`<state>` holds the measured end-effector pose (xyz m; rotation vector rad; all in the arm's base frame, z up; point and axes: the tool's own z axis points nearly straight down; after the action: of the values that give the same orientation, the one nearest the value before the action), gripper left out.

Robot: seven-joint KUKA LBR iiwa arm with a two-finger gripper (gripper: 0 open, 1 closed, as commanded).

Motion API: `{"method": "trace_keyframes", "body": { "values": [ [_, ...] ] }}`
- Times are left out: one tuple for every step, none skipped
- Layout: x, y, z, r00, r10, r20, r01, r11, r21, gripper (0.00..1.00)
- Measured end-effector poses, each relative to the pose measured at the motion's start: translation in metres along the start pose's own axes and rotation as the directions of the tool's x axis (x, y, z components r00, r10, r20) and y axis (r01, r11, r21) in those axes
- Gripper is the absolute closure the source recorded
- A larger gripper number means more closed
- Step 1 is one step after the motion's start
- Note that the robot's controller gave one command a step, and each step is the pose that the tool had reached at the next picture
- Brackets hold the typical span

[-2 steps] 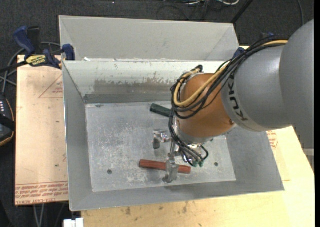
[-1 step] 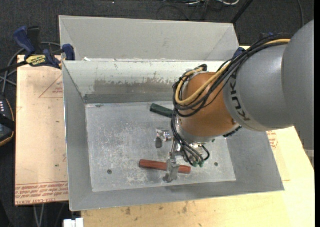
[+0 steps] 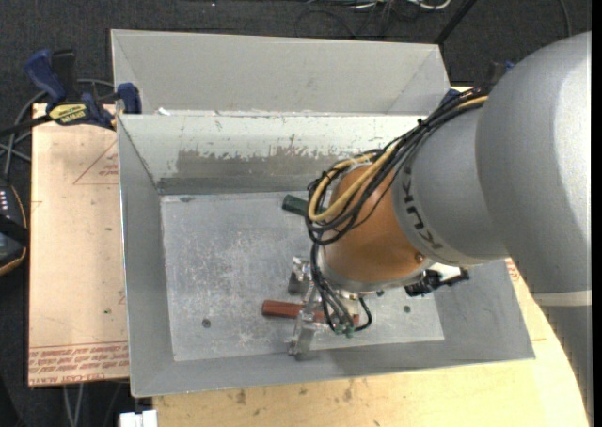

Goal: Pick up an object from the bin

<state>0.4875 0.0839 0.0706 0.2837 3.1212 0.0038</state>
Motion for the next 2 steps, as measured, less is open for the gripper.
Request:
{"method": "trace_keyframes", "body": {
  "values": [
    [-0.0017, 0.0004, -0.0004, 1.000, 0.001, -0.001, -0.001, 1.000, 0.001, 0.00],
    [-0.0005, 0.0003, 0.0000, 1.000, 0.001, -0.007, -0.001, 1.000, 0.002, 1.00]
  ]
}}
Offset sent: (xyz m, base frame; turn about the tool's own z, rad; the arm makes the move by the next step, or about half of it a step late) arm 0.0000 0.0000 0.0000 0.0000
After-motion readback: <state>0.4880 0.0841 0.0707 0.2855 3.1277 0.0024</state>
